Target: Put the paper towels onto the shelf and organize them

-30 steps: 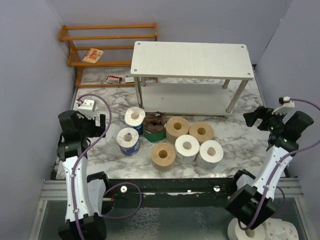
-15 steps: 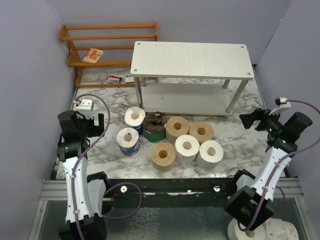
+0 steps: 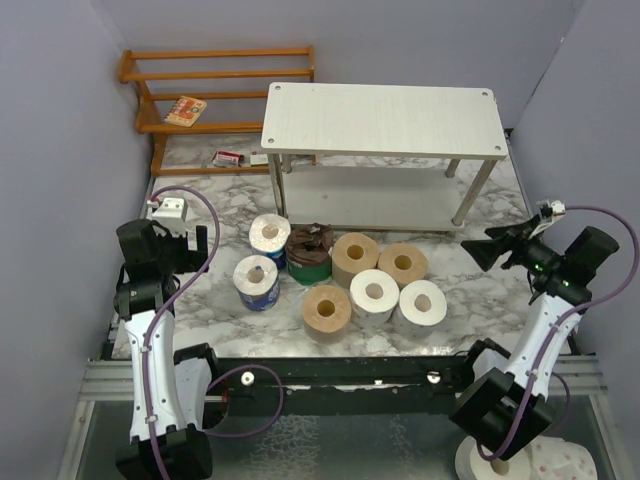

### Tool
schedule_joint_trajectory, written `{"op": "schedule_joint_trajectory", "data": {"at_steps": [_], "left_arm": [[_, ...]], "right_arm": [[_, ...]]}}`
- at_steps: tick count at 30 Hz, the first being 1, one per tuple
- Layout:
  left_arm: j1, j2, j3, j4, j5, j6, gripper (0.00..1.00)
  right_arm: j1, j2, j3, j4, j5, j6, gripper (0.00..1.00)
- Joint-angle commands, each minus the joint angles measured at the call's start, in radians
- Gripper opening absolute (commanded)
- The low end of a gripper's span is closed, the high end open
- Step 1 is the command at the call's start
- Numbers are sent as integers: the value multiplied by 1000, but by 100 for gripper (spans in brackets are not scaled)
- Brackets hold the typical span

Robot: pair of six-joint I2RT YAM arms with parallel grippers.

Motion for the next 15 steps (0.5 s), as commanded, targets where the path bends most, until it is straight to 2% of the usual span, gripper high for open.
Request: {"op": "schedule_joint_trajectory", "data": {"at_steps": [1,3,6,7,9,12,15], "left_arm": [[6,-22,12,17,-17,-9,99],[5,-39,9,17,-15,-8,99],[5,-56,5,22,-18,-7,99],[5,-61,4,22,-20,-9,99],[5,-69,3,23,-23,-9,99],[5,-84,-1,25,-25,-8,99],[5,-93,-3,29,-25,-8,99]], "right_arm": [[4,56,168,141,-151,51,99],[9,141,343,-56,-142,-82,99],[36,274,602,-471,-187,-439,99],[54,305,653,-527,-167,-466,99],[126,339,708,-491,-68,-360,99],[286,377,770,-431,188,-259,99],[404,388,848,-409,266,-226,99]]}}
